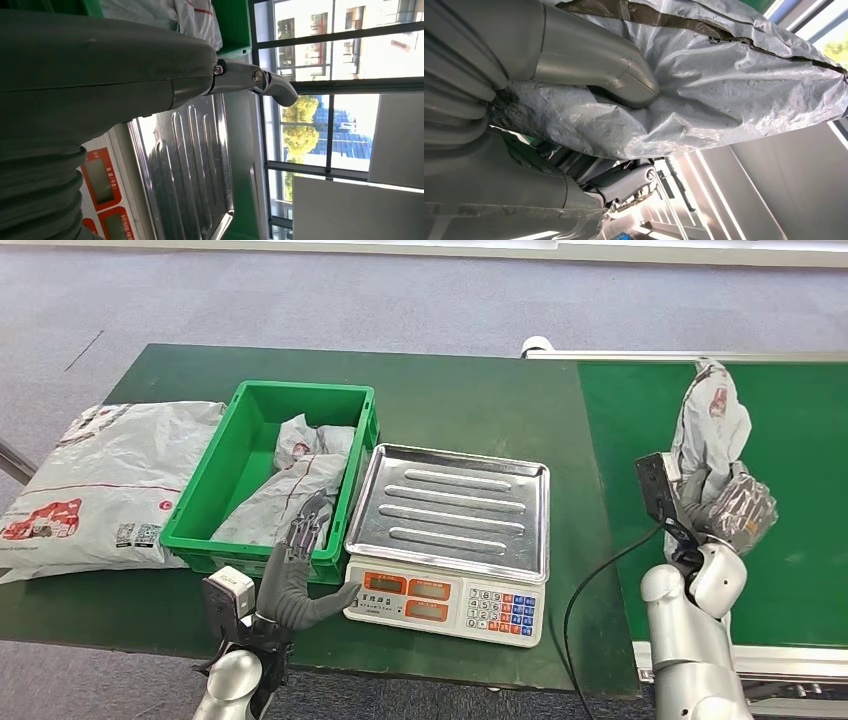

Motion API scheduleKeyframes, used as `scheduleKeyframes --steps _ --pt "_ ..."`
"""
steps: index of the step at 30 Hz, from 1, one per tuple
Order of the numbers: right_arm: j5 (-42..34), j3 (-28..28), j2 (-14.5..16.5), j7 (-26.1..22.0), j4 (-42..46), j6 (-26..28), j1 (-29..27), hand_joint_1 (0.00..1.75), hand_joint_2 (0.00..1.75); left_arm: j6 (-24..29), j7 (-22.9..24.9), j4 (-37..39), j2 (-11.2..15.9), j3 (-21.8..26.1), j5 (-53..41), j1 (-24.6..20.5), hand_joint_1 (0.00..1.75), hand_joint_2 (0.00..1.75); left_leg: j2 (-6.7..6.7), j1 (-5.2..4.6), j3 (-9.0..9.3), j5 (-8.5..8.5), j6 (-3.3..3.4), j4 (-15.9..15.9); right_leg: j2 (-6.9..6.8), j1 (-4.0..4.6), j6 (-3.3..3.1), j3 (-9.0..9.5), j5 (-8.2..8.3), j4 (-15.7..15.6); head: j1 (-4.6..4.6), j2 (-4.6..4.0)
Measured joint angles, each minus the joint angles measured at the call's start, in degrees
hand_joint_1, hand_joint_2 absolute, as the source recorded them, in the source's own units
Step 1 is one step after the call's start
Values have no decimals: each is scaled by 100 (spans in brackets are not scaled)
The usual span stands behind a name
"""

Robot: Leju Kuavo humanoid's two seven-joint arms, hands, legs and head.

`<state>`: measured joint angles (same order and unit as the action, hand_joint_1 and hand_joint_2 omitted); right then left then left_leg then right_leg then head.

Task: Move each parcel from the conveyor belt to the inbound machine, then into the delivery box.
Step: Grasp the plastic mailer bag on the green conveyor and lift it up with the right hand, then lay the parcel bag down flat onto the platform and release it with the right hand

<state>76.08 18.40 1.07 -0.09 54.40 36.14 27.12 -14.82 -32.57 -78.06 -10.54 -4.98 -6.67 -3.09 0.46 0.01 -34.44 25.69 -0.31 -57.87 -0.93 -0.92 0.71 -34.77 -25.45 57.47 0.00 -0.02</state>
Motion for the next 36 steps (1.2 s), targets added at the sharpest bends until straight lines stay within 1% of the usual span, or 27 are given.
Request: scheduleKeyframes --steps 5,7,11,17,19,21,23,25,28,31,33,36 --pt "-11 -17 27 -13 134 7 -33 175 175 0 0 1 0 0 -2 0 0 175 0 0 0 0 0 0 0 0 0 0 0 0 0 0" --pt "-138 -34 32 -145 191 91 -59 175 175 0 -4 3 0 0 -3 -1 0 175 0 0 0 0 0 0 0 1 0 0 0 0 0 0" --pt "-676 -183 72 -830 578 346 -229 175 175 -1 -36 58 0 0 -28 -45 0 175 0 1 0 1 -1 0 0 1 -1 -1 0 0 1 0" --pt "-1168 -605 246 -1793 1517 364 -552 175 175 0 -69 242 0 0 -33 -250 0 175 0 2 0 2 -3 1 1 3 -2 -2 -1 0 0 0" --pt "-1231 -825 314 -2109 1827 304 -669 175 175 -1 -70 318 -1 -1 -24 -332 0 175 1 4 0 2 -3 1 2 4 -2 -2 -2 1 0 0" --pt "-1155 -1179 361 -2283 1995 53 -746 175 175 -2 -73 399 -2 -7 -10 -423 0 175 6 5 1 2 -3 2 7 5 -3 -2 -2 2 1 0" --pt "-979 -1719 411 -2228 2010 -115 -794 175 175 -2 -87 483 -2 -29 9 -514 0 175 15 6 3 2 -5 2 13 6 -3 -4 -1 2 1 0" --pt "-892 -2227 457 -2090 1912 -45 -809 175 175 -2 -108 540 -2 -51 34 -572 0 175 16 7 5 2 -6 2 14 7 -4 -4 -1 2 -1 0" --pt "-955 -2771 470 -2007 1700 17 -805 175 175 -2 -130 591 2 -58 68 -590 0 175 9 10 3 0 -6 2 3 9 -5 -2 -2 2 0 0" --pt "-1083 -3209 450 -1992 1502 -47 -801 175 175 -2 -153 638 16 -69 80 -588 0 175 8 9 1 2 -7 2 6 8 -5 -3 -3 2 0 0" --pt "-1116 -3458 435 -1942 1372 -224 -785 175 175 -2 -172 668 31 -85 96 -588 0 175 10 9 1 4 -6 1 10 8 -5 -3 -3 2 0 0" --pt "-1003 -3763 411 -1707 1108 -686 -725 175 175 -2 -209 715 56 -105 130 -588 0 175 10 9 1 4 -6 1 9 8 -6 -4 -4 1 0 0"
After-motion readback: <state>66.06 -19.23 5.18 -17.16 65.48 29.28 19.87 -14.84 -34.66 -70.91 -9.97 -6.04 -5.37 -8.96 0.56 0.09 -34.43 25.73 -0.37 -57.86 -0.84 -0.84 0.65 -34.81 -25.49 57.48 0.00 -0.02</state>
